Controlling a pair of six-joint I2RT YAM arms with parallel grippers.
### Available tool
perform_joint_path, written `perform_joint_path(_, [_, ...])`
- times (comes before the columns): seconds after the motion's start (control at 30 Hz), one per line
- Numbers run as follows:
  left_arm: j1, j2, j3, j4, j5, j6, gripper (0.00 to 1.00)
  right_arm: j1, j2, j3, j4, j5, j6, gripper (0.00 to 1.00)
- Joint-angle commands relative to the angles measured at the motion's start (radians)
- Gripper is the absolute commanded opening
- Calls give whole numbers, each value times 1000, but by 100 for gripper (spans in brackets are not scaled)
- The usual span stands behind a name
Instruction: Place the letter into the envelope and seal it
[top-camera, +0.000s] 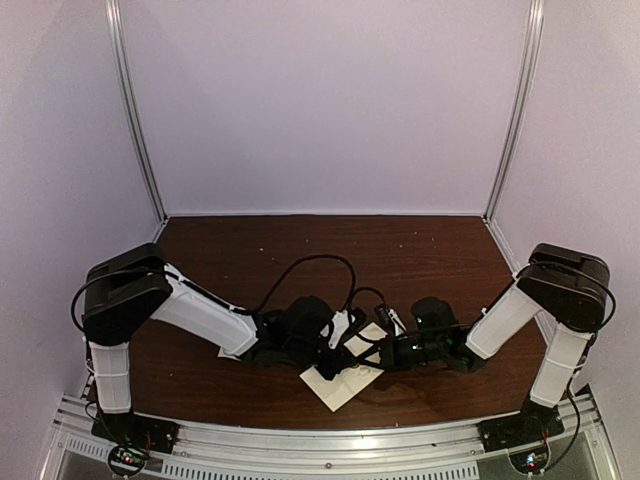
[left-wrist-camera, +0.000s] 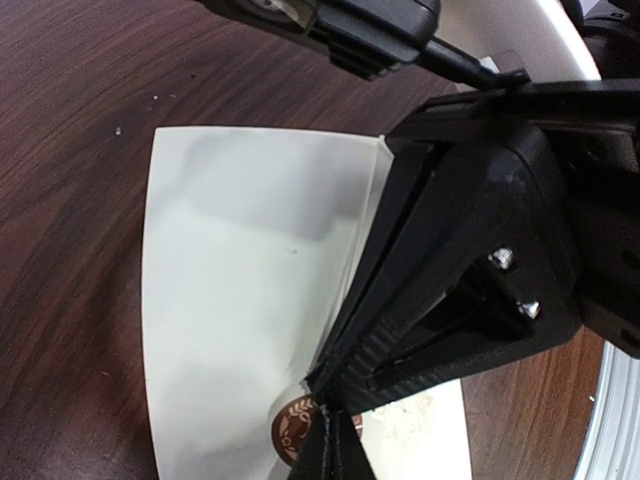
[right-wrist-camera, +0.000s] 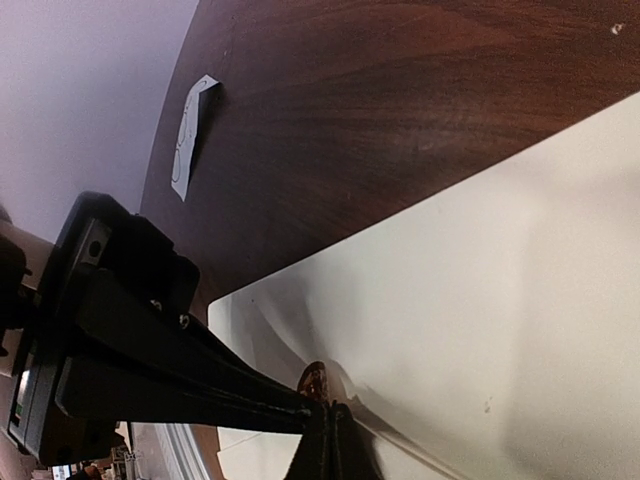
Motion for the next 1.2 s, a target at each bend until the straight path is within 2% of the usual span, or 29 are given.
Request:
perform_joint_path(0.0, [2, 18, 4, -16, 32, -10, 1, 4, 19, 7, -19, 31, -15, 0])
perform_joint_path(0.3, [3, 36, -1, -86, 30, -23, 2, 5, 4, 13, -39, 34, -13, 1])
perform_joint_path(0.57, [4, 49, -1, -127, -1, -38, 1, 1, -108, 33, -155, 62, -42, 24])
perform_joint_path(0.77, [7, 54, 5, -127, 4, -40, 1, -3, -202, 39, -254, 111, -71, 27])
perform_joint_path(0.87, [6, 51, 6, -126, 1, -40, 1, -2, -230, 36, -255, 104, -72, 21])
perform_joint_path(1.0, [7, 42, 5, -110, 5, -40, 1, -1, -213, 38, -242, 89, -64, 5])
perform_joint_path(1.17, [7, 40, 10, -108, 3, -41, 1, 5, -168, 49, -203, 66, -55, 0])
